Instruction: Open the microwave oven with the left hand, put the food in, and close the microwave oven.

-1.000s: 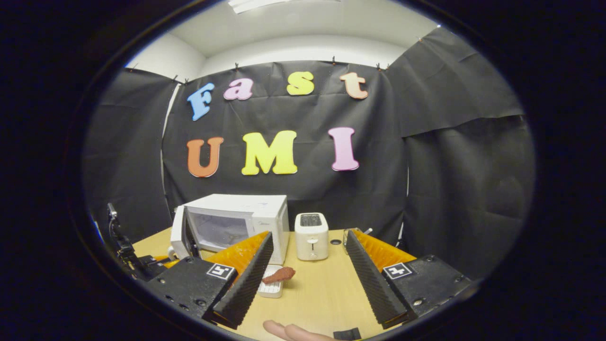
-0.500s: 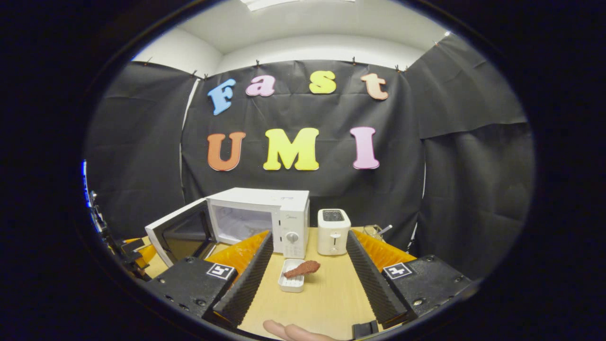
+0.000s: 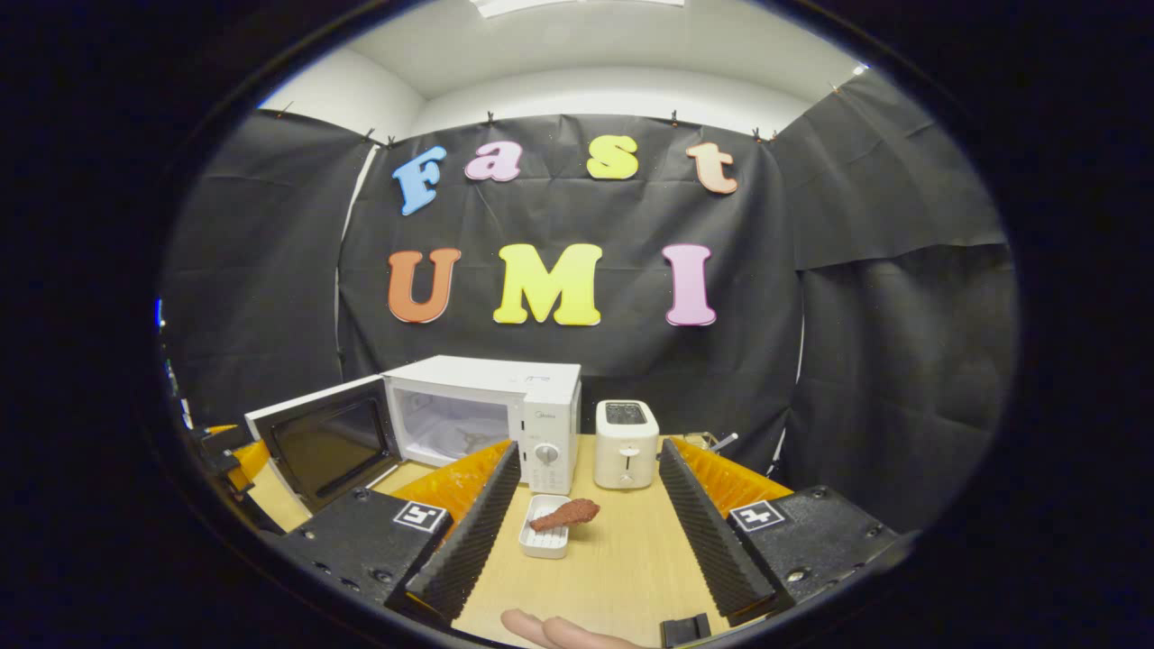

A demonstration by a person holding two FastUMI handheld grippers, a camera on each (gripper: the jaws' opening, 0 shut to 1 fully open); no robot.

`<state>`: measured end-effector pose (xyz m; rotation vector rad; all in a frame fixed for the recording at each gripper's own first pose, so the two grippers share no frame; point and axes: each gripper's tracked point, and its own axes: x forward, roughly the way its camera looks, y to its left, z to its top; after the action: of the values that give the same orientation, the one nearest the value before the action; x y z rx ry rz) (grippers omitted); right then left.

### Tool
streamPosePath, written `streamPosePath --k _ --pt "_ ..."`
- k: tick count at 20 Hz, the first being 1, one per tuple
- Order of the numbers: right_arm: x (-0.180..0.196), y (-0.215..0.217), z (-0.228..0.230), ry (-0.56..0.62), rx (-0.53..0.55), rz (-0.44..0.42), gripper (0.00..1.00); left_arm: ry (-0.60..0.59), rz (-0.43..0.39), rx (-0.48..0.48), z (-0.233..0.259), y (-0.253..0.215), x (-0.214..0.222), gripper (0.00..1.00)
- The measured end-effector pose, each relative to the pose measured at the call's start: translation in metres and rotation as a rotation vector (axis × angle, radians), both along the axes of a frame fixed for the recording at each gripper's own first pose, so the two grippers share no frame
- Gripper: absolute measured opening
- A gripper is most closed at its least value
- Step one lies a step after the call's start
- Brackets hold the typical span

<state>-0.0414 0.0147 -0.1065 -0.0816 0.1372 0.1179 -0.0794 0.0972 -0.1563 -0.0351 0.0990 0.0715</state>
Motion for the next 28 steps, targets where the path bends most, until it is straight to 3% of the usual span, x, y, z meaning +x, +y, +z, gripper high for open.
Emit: streamPosePath --k 10,13,18,21,22,23,25,26,27,28 --pt "0.082 -0.011 -0.047 0.211 0.014 0.095 0.99 -0.067 -0.053 0.017 0.08 -0.047 0.062 0.92" --pt "0.122 -0.017 -0.077 0.312 0.009 0.116 0.99 -0.091 -0.044 0.012 0.1 -0.056 0.08 0.92" --pt "0.171 -0.02 -0.137 0.505 0.051 0.167 0.99 -0.134 -0.123 -0.032 0.121 -0.096 0.1 0.92" --pt "0.184 -0.017 -0.174 0.629 0.088 0.198 0.95 -0.134 -0.14 -0.046 0.115 -0.109 0.112 0.92" --pt "0.183 -0.014 -0.186 0.68 0.119 0.223 0.82 -0.126 -0.146 -0.046 0.111 -0.113 0.114 0.92" --pt "0.184 -0.009 -0.195 0.726 0.16 0.246 0.93 -0.118 -0.15 -0.039 0.109 -0.116 0.115 0.92" --pt "0.181 -0.003 -0.205 0.788 0.217 0.272 0.9 -0.103 -0.142 -0.027 0.103 -0.115 0.118 0.92" --pt "0.183 -0.002 -0.208 0.803 0.23 0.272 0.77 -0.093 -0.14 -0.028 0.1 -0.115 0.119 0.92" --pt "0.184 -0.001 -0.211 0.814 0.235 0.278 0.87 -0.085 -0.14 -0.034 0.097 -0.116 0.119 0.92" --pt "0.184 0.001 -0.214 0.823 0.241 0.287 0.73 -0.08 -0.144 -0.041 0.095 -0.116 0.12 0.92"
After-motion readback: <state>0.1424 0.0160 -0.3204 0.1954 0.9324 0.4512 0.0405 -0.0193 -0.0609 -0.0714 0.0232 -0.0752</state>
